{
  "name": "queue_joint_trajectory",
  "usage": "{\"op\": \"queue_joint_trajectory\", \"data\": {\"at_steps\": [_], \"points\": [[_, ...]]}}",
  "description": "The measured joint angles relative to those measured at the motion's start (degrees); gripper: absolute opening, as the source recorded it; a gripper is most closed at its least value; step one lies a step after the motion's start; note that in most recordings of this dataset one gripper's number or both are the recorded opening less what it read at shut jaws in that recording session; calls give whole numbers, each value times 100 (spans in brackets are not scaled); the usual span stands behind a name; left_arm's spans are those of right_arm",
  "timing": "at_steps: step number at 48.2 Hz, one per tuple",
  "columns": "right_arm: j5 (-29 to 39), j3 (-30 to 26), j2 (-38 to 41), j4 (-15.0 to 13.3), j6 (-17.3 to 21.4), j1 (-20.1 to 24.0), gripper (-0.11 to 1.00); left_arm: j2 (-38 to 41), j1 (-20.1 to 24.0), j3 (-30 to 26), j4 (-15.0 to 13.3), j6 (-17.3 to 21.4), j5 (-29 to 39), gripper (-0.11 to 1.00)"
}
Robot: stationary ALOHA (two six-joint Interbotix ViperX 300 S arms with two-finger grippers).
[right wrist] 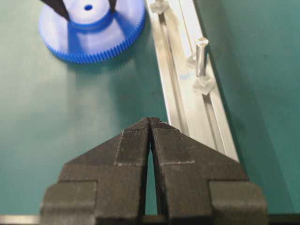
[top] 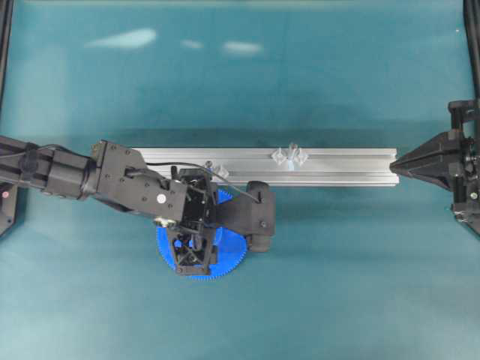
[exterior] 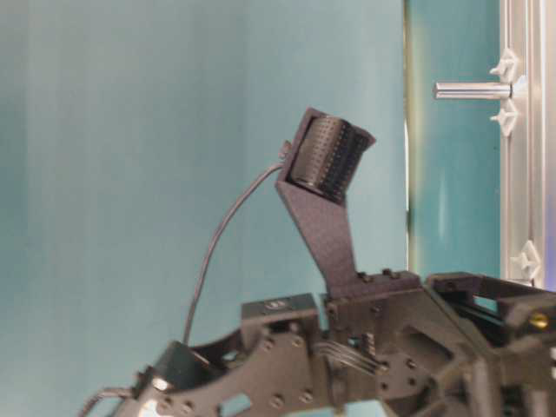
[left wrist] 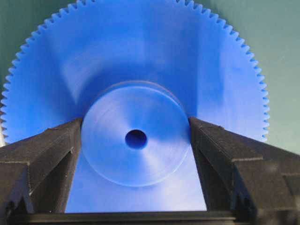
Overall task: Insert the large gear onto the shaft.
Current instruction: 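Lift the gear and carry it right over the rail shaft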
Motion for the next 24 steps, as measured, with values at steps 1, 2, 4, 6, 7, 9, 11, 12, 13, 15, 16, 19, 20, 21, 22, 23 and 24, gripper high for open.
{"op": "queue_joint_trajectory", "data": {"at_steps": [1,2,4,6,7,9,11,12,13,15,16,19,20,21,22,23,24], "points": [[-9,0,0,0,0,0,9,-18,0,-35,-9,0,44,76],[0,0,0,0,0,0,9,-26,0,-79,-9,9,79,76],[0,0,0,0,0,0,9,-44,0,-141,0,9,132,76],[0,0,0,0,0,-9,9,-79,9,-211,-9,9,193,76],[-9,0,0,0,0,0,9,-88,9,-237,-9,9,220,76],[0,0,0,0,0,-9,9,-114,9,-308,-9,0,264,76],[0,0,0,0,-9,-9,9,-149,9,-387,0,9,352,76],[0,0,0,0,0,0,9,-149,18,-431,-9,18,396,76],[0,0,0,0,0,0,9,-176,18,-466,-9,18,448,76],[0,0,0,0,0,-9,9,-211,18,-536,0,26,545,76],[0,0,0,0,0,-9,9,-229,26,-571,-9,18,598,76],[0,0,0,0,0,0,9,-281,62,-677,0,53,773,76],[0,0,0,0,0,0,9,-299,70,-712,-9,70,826,76],[0,0,9,0,0,0,9,-308,88,-738,0,79,879,76],[0,0,9,0,0,0,9,-325,97,-765,-9,97,932,76],[0,0,9,0,-9,0,9,-343,114,-791,0,132,976,76],[0,0,0,0,0,0,9,-369,141,-826,0,176,1037,76]]}}
